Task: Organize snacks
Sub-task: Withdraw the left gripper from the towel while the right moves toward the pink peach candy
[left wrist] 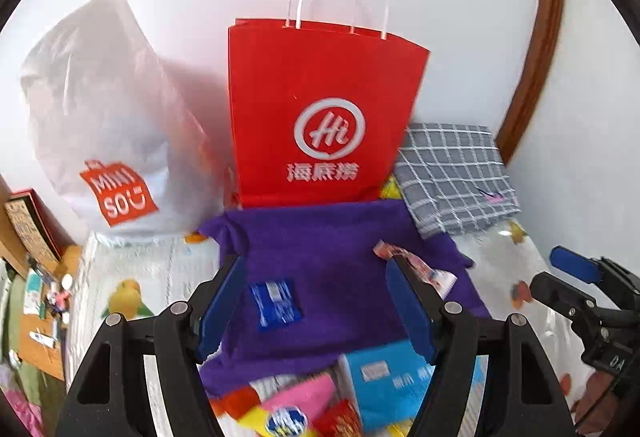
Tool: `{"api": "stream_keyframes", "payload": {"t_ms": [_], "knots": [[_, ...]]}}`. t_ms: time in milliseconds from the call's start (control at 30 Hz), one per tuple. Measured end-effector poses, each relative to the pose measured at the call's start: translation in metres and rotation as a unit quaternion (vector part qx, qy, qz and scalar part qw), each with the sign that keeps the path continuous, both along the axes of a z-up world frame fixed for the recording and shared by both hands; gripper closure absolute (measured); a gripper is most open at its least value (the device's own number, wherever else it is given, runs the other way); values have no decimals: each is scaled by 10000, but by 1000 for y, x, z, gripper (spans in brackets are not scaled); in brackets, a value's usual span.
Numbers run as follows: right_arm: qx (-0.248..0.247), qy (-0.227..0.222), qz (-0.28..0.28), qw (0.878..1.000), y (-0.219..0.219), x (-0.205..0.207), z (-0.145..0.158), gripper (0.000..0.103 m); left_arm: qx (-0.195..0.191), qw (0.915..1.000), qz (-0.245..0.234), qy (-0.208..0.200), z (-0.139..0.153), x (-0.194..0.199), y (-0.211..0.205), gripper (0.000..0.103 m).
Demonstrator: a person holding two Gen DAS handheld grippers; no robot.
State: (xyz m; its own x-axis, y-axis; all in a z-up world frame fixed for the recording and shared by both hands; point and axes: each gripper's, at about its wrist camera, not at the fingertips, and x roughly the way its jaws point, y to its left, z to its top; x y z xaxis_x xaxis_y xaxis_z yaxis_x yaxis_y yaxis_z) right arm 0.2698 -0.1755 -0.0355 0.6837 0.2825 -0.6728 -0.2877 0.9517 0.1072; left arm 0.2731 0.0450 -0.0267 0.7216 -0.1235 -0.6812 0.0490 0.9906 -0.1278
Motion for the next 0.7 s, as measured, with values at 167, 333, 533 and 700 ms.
{"api": "stream_keyframes", "payload": {"t_ms": [167,333,533,700], "knots": [[349,158,50,9993,-11,-25,-5,38,-31,10000,43,56,-6,-29,7,32],[350,340,101,9988,-8,-48,-20,38,-152,9996,83,208,-16,-54,16,32],[131,297,153,9994,0,-73,-34,38,-203,9992,173,291,-28,-80,23,32],[115,155,227,9996,6,-92,-42,39,-165,9994,143,274,-36,-97,22,32]]}}
